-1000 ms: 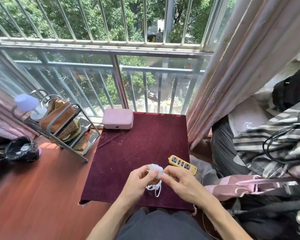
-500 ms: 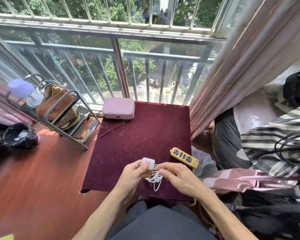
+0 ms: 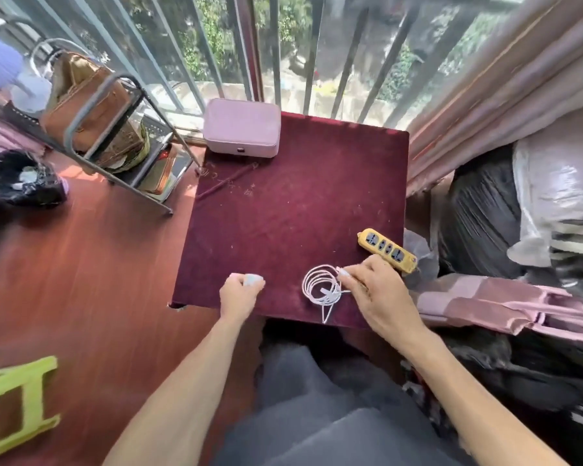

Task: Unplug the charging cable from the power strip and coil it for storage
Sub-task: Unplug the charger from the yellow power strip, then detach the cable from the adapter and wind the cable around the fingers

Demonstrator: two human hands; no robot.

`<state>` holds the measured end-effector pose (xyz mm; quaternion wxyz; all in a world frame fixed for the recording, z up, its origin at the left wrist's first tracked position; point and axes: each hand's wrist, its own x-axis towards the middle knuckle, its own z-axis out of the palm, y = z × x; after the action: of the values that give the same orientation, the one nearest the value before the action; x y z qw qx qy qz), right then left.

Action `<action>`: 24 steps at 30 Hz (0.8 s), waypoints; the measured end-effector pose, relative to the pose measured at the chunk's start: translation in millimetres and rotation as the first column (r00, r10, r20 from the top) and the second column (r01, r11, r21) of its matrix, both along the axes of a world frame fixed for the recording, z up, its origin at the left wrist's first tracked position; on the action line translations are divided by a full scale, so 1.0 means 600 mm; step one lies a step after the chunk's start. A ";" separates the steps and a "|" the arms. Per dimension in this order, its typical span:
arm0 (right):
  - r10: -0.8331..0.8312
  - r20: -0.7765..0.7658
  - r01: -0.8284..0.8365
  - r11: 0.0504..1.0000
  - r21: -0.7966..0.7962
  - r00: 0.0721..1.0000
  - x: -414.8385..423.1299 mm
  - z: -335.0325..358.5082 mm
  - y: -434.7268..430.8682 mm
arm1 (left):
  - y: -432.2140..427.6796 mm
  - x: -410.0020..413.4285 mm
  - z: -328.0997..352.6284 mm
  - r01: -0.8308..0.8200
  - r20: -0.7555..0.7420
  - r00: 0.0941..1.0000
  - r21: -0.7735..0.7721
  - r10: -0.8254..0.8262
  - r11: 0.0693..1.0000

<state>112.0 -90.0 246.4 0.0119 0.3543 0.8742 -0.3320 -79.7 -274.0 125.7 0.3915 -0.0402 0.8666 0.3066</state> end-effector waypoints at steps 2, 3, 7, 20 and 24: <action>0.022 0.024 -0.025 0.987 0.159 0.999 -0.012 -0.016 0.002 | -0.006 -0.014 -0.044 -0.006 -0.011 1.000 -0.047 0.005 0.999; 0.024 0.039 -0.032 0.976 0.215 0.999 -0.016 -0.023 0.005 | -0.006 -0.021 -0.064 0.005 -0.016 1.000 -0.080 -0.006 0.997; 0.026 0.108 -0.063 0.935 0.348 0.994 -0.022 -0.043 0.005 | -0.016 -0.032 -0.136 0.088 -0.036 0.995 -0.188 -0.096 0.978; -0.091 -0.037 0.096 0.979 0.180 0.995 0.005 0.007 -0.016 | 0.025 -0.010 -0.029 0.118 -0.018 0.993 -0.099 -0.120 0.988; -0.126 -0.198 0.097 0.984 -0.149 0.972 0.015 0.069 -0.018 | 0.101 0.034 0.127 -0.028 0.466 0.878 0.273 -0.107 0.962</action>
<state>121.2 -100.6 287.6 -0.0728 0.3648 0.8242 -0.4270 -59.5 -213.2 201.8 0.6005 -0.0426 0.6939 0.3951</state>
